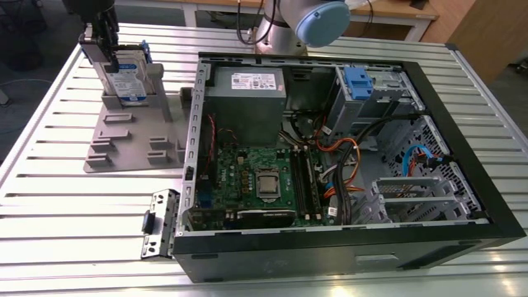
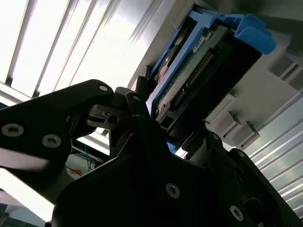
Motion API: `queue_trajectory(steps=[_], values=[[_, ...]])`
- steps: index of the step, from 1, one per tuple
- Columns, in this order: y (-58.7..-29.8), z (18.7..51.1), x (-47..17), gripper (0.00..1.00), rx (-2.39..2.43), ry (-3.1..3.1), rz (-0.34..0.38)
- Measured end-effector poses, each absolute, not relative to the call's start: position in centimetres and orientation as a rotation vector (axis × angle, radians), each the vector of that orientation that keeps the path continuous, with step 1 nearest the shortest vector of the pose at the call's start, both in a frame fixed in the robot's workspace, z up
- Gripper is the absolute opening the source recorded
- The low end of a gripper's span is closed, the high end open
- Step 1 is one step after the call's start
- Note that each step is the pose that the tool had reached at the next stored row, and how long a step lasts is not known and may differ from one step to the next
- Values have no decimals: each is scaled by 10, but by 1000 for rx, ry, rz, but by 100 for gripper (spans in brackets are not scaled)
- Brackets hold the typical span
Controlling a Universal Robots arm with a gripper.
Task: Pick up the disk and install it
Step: 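Pick up the disk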
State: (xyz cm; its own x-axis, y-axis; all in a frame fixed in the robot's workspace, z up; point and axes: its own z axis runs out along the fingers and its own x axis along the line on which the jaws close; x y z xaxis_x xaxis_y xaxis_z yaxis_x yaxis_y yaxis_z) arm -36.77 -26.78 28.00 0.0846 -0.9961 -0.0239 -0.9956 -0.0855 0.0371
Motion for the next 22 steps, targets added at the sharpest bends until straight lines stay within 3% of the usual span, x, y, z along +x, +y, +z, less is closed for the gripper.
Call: queue_trajectory(steps=[9, 14, 22], values=[[-268, 280, -368, 53, 2305, -2117, -67], [-268, 280, -368, 36, 2305, -2117, -67], [-268, 279, -368, 36, 2305, -2117, -67]])
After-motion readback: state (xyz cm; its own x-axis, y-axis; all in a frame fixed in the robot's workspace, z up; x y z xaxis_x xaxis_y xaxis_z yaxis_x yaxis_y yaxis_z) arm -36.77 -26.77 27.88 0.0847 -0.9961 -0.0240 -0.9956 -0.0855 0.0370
